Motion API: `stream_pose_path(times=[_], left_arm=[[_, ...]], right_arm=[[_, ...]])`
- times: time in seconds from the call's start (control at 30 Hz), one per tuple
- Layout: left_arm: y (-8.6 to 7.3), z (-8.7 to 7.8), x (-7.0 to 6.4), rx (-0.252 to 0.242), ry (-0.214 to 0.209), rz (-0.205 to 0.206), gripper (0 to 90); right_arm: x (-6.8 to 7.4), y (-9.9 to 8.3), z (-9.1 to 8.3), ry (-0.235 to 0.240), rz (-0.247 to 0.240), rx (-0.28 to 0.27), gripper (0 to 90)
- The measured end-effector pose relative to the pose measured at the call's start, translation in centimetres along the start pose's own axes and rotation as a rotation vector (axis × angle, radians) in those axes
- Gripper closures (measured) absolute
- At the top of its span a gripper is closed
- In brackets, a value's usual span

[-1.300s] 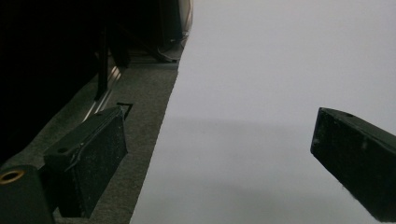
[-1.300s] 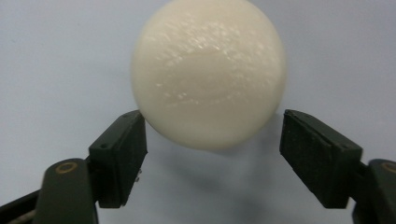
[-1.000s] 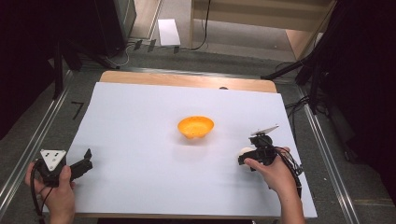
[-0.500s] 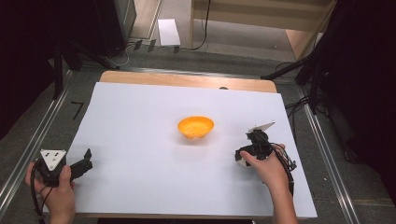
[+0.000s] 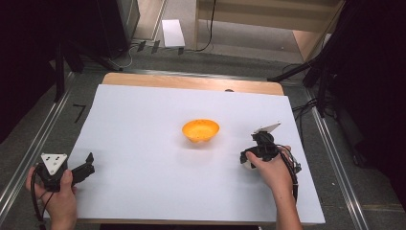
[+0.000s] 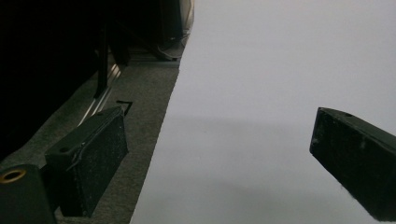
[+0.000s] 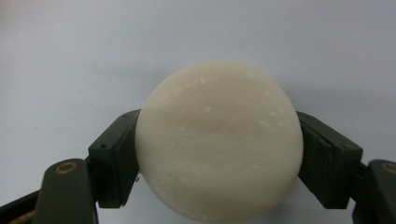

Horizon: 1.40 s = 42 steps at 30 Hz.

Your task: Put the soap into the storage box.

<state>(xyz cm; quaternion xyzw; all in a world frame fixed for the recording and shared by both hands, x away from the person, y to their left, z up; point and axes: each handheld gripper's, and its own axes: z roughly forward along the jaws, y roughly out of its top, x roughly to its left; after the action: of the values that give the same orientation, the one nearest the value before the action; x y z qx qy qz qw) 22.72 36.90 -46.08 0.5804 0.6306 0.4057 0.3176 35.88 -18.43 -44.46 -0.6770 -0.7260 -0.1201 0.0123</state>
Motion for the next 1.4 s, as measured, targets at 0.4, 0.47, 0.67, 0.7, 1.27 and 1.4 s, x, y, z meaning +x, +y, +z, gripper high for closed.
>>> stream_pose_path(times=[0.4, 0.47, 0.67, 0.7, 1.27, 1.4], left_arm=[[0.0, 0.0, -0.1, 0.002, 0.006, 0.015, 4.9], [0.0, 0.0, -0.1, 0.002, 0.005, 0.015, 4.9], [0.0, 0.0, -0.2, 0.001, 0.006, 0.017, 4.9], [0.0, 0.0, -0.2, 0.002, 0.006, 0.018, 4.9], [0.0, 0.0, -0.2, 0.0, 0.007, 0.019, 4.9], [0.0, 0.0, -0.2, 0.001, 0.006, 0.02, 4.9]], right_arm=[[1.0, 1.7, -1.9, 0.017, 0.002, -0.006, 23.7], [1.2, 2.1, -2.1, 0.017, 0.0, -0.007, 23.7], [1.8, 2.9, -2.3, 0.017, -0.011, 0.0, 23.7], [1.8, 2.9, -2.3, 0.017, -0.011, 0.0, 23.7], [2.5, 5.2, -3.7, 0.01, -0.021, -0.007, 23.7], [2.7, 5.9, -3.7, 0.037, -0.019, -0.007, 23.7]])
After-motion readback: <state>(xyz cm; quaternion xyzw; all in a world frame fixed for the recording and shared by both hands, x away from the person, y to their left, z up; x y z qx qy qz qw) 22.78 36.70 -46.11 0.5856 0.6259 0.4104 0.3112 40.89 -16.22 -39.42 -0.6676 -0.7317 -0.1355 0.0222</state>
